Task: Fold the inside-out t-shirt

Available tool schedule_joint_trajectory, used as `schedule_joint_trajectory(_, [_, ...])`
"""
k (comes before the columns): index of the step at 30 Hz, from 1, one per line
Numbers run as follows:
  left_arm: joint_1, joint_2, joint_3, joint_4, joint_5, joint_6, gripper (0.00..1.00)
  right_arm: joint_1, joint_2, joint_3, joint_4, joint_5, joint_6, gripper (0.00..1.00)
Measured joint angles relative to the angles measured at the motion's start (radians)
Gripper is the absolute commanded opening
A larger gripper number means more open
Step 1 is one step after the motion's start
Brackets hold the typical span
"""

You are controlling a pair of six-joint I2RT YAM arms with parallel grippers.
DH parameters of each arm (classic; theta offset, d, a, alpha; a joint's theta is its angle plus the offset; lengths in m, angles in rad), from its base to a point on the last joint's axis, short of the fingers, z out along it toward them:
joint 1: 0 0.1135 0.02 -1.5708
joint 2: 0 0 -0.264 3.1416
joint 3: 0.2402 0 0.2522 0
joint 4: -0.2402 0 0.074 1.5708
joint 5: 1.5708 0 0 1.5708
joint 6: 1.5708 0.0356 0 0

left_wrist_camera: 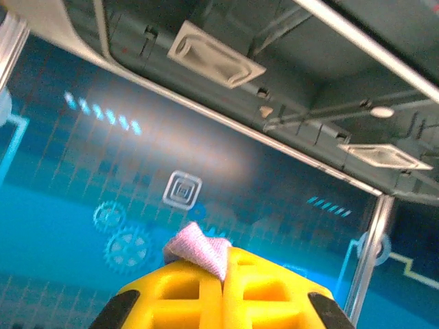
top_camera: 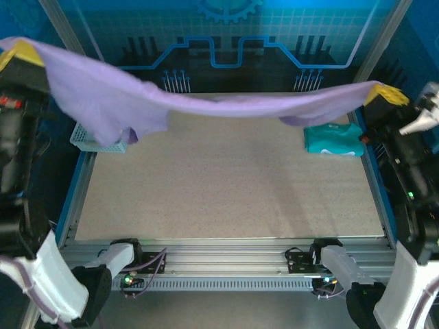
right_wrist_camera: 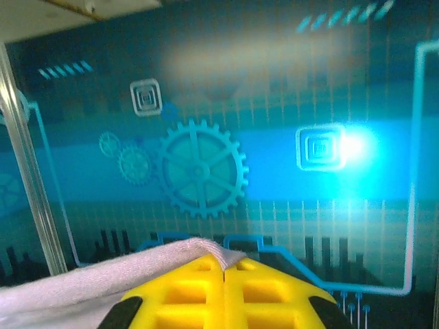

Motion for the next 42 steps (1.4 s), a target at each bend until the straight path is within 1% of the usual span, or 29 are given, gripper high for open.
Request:
schedule_joint_trajectory(4, [0.000,-0.015,0.026,0.018,0.000,0.013,0.00,0.000,-0.013,0.068,-0.034,0.014,-0.020,0.00])
schedule_joint_trajectory(7, [0.000,0.010,0.026,0.021,0.000,0.020,0.00,0.000,-0.002,0.082,-0.053,0.028,-0.037,0.00])
schedule_joint_trajectory(11, [0.000,0.105,0.024,0.042,0.000,0.020,0.00,0.000,0.047,0.063,-0.052,0.046,-0.059,0.00])
schedule_joint_trajectory(15, [-0.002,0.234,-0.019,0.089,0.001,0.020,0.00,0.000,0.125,-0.020,-0.004,0.056,-0.079,0.00])
schedule_joint_trajectory(18, [-0.012,0.332,-0.111,0.146,0.000,0.020,0.00,0.001,0.216,-0.104,0.059,0.067,-0.087,0.00])
schedule_joint_trajectory(21, [-0.024,0.445,-0.209,0.208,-0.001,0.019,0.00,0.013,0.340,-0.177,0.137,0.079,-0.091,0.00])
schedule_joint_trajectory(25, [-0.040,0.652,-0.259,0.280,-0.012,0.019,0.01,0.053,0.578,-0.211,0.244,0.108,-0.092,0.00])
schedule_joint_trajectory(27, [-0.047,0.766,-0.249,0.305,-0.019,0.020,0.03,0.072,0.711,-0.185,0.280,0.120,-0.091,0.04])
schedule_joint_trajectory(28, [-0.050,0.833,-0.228,0.311,-0.020,0.020,0.05,0.080,0.792,-0.153,0.289,0.124,-0.090,0.07])
schedule_joint_trajectory(30, [-0.054,0.970,-0.154,0.304,-0.024,0.023,0.15,0.092,0.965,-0.048,0.295,0.132,-0.079,0.13])
schedule_joint_trajectory(31, [-0.055,1.052,-0.082,0.285,-0.026,0.023,0.20,0.097,1.061,0.028,0.283,0.139,-0.072,0.18])
schedule_joint_trajectory(32, [-0.056,1.137,0.005,0.262,-0.027,0.025,0.29,0.100,1.155,0.112,0.267,0.147,-0.066,0.22])
schedule_joint_trajectory(33, [-0.056,1.226,0.105,0.234,-0.028,0.027,0.33,0.104,1.241,0.192,0.251,0.153,-0.056,0.25])
schedule_joint_trajectory(34, [-0.056,1.291,0.184,0.206,-0.026,0.026,0.36,0.106,1.305,0.254,0.230,0.159,-0.048,0.27])
schedule_joint_trajectory(36, [-0.056,1.402,0.330,0.142,-0.019,0.013,0.47,0.110,1.404,0.356,0.176,0.175,-0.044,0.33])
schedule_joint_trajectory(38, [-0.056,1.424,0.353,0.095,-0.014,0.001,0.57,0.114,1.433,0.384,0.125,0.184,-0.044,0.35])
schedule_joint_trajectory(39, [-0.058,1.419,0.340,0.086,-0.011,-0.006,0.59,0.119,1.432,0.382,0.099,0.189,-0.047,0.36])
schedule_joint_trajectory(40, [-0.059,1.400,0.309,0.089,-0.011,-0.010,0.61,0.122,1.421,0.371,0.089,0.192,-0.047,0.37])
schedule_joint_trajectory(42, [-0.064,1.313,0.167,0.092,-0.011,-0.023,0.61,0.131,1.355,0.277,0.086,0.195,-0.050,0.39])
